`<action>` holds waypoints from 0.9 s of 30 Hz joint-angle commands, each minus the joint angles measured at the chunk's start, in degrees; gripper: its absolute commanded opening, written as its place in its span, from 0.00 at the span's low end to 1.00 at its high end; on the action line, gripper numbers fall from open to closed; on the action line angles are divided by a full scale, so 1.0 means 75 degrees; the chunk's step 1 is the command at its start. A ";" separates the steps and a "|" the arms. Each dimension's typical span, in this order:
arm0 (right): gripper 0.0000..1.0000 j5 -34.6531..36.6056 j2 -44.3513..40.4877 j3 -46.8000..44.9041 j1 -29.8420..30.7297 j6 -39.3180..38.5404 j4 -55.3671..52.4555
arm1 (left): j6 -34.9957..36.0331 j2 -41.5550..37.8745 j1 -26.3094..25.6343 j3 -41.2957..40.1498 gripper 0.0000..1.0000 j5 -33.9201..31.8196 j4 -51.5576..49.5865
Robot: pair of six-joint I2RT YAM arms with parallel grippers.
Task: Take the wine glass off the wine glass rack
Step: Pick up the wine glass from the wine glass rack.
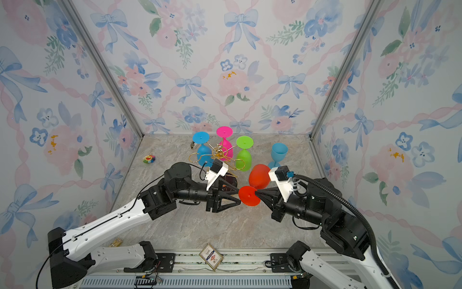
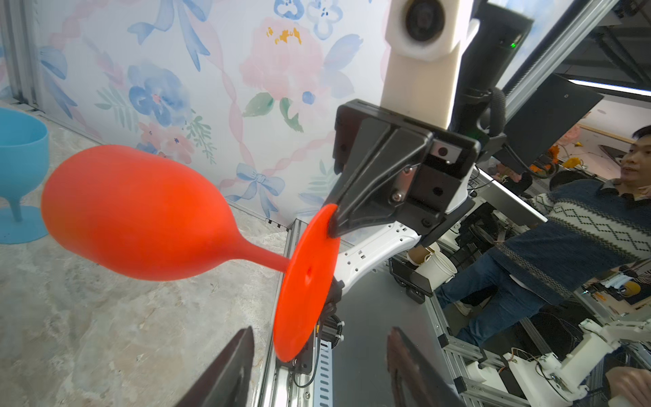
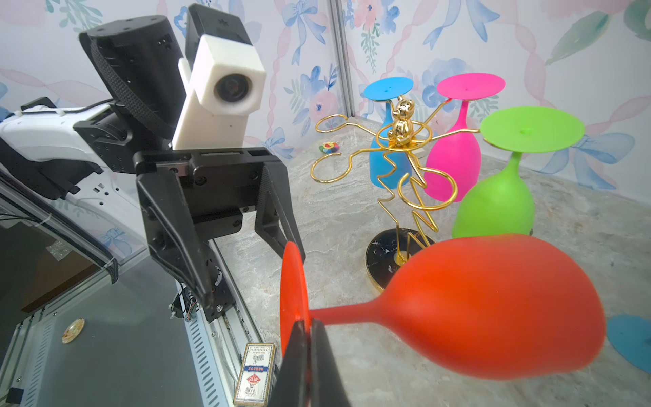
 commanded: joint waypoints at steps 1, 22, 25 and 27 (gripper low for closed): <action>0.00 -0.0374 -0.0057 -0.0138 -0.0083 0.0064 0.0508 | 0.0054 0.0118 -0.0060 0.0206 0.59 0.0565 0.0384; 0.00 -0.0696 -0.0282 -0.0484 -0.0228 0.0378 0.1090 | -0.0308 0.0342 -0.0055 0.0206 0.22 0.0677 0.0943; 0.00 -0.0716 -0.0300 -0.0443 -0.0232 0.0382 0.1011 | -0.0322 0.0380 -0.0054 0.0205 0.16 0.0672 0.0998; 0.00 -0.0723 -0.0290 -0.0426 -0.0232 0.0372 0.0944 | -0.0348 0.0420 -0.0057 0.0221 0.12 0.0672 0.1035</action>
